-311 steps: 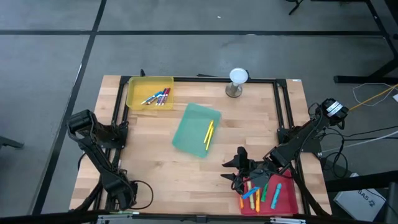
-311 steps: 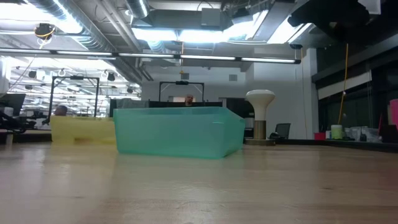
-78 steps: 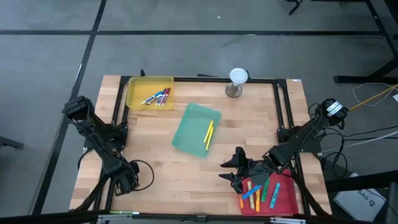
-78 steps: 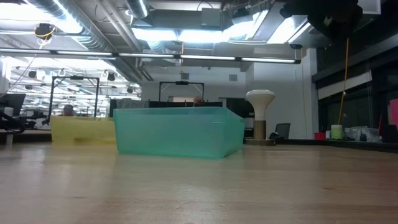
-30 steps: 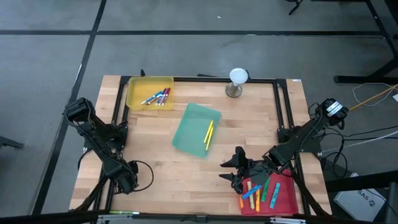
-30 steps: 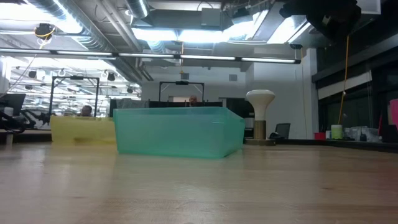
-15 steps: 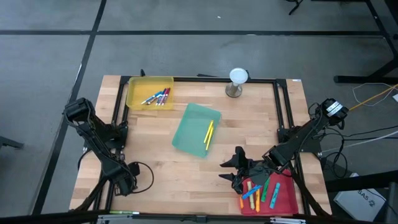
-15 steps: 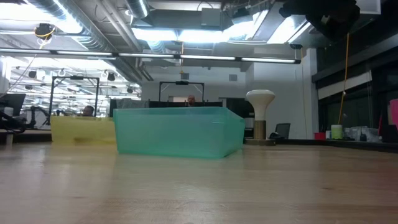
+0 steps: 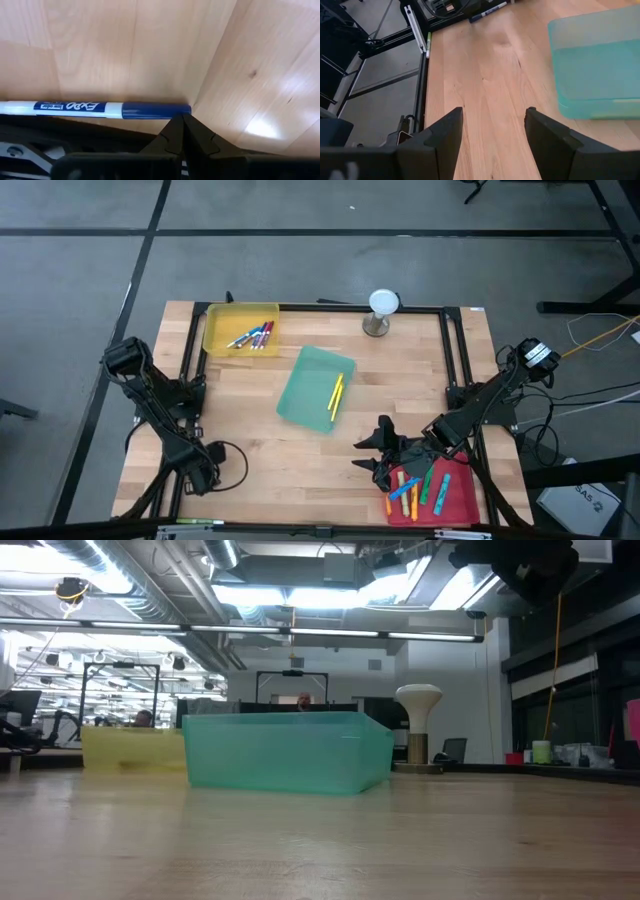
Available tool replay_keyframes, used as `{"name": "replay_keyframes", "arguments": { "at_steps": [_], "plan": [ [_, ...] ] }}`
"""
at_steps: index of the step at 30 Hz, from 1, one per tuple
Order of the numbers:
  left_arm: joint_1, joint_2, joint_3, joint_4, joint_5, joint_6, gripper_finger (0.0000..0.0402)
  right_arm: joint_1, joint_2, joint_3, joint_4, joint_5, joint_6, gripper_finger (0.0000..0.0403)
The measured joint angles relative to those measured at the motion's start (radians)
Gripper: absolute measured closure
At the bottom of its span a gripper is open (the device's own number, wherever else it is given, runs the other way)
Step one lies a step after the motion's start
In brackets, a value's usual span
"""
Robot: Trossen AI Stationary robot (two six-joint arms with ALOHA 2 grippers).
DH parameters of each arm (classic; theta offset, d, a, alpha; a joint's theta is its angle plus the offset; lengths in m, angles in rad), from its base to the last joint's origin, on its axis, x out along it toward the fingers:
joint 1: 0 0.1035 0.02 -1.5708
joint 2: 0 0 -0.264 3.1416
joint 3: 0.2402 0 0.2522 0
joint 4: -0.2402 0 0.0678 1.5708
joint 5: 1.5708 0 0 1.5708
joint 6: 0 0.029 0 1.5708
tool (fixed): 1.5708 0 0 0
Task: Pick & Place Markers
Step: Put the blue marker pen into the yellow bin
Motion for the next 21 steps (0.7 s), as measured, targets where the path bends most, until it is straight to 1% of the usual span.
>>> {"name": "replay_keyframes", "arguments": {
  "at_steps": [10,16,21],
  "plan": [
    [0.0,-0.044,0.006,0.0,-0.055,-0.004,0.04,0.0,0.0,0.0,0.0,0.0,0.0,0.0194],
    [0.0,-0.103,0.007,-0.009,-0.123,-0.016,0.04,0.0,0.0,0.0,0.0,0.0,-0.004,0.0194],
    [0.0,-0.146,0.007,-0.094,-0.096,-0.035,0.04,0.0,0.0,0.0,0.0,0.002,-0.004,0.0194]
  ]
}}
